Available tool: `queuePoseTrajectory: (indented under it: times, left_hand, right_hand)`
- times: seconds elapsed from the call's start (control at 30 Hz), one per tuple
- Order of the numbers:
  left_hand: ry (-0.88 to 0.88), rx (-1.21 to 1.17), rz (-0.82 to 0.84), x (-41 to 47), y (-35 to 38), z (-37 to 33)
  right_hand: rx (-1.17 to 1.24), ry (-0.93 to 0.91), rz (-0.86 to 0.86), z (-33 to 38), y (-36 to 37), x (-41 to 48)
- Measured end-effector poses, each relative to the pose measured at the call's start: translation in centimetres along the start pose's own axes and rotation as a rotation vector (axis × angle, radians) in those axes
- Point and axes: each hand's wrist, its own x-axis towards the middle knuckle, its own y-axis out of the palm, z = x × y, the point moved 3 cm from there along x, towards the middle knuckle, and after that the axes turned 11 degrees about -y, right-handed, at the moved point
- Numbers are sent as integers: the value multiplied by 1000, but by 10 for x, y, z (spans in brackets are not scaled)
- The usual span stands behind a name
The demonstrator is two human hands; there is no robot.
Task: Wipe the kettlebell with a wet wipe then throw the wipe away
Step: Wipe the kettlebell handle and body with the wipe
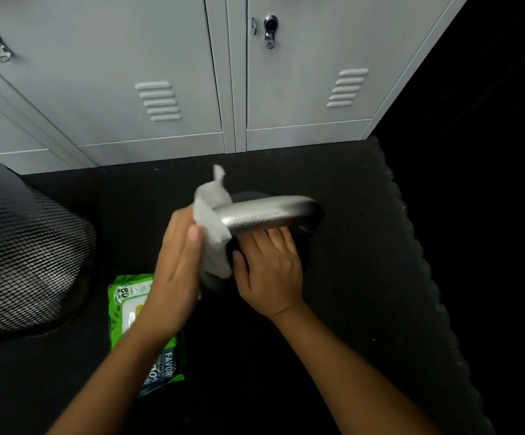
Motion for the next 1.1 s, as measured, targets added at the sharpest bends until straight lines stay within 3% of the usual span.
queuePoseTrajectory:
  times: [0.13,0.2,0.27,0.33,0.4,0.5,0.57,0.63,0.7,0.77,0.83,0.9,1.0,1.1]
  left_hand:
    - [-287,-296,-30,9,2,22]
    - [-506,-323,165,33,-6,12]
    - [-552,-98,418,53,-15,-11]
    - [-444,133,491,62,-17,-27]
    - [-262,179,396,61,-12,-28]
    - [-20,134,70,24,-8,-7]
    - [-96,-82,-61,4,1,11]
    - [-317,-372,-128,7,6,24]
    - [-453,-272,-118,27,-1,19]
    - [-422,-105,-8,46,-9,3]
    - [-199,153,55,49,-8,-16]
    - [74,336,2,32,1,-24]
    - [203,219,-117,-1,10,-12]
    - [-13,-111,-158,0,9,6]
  right_hand:
    - [4,-5,6,1,0,-1]
    - [-4,-2,12,0,0,0]
    - [-1,6,-9,0,1,-1]
    - [-1,20,-28,0,2,-2]
    - [3,29,-34,-2,3,-3]
    - [11,6,-27,-2,1,-1]
    - [14,-6,-18,-1,0,0]
    - [11,-9,-11,0,0,0]
    - [-8,-14,-21,0,1,0]
    - [-22,-12,-57,0,1,-2]
    - [-18,0,-77,0,0,-2]
    - [-9,5,-50,0,1,-1]
    - [5,6,-32,1,-2,0]
    - [7,-6,-28,1,-1,0]
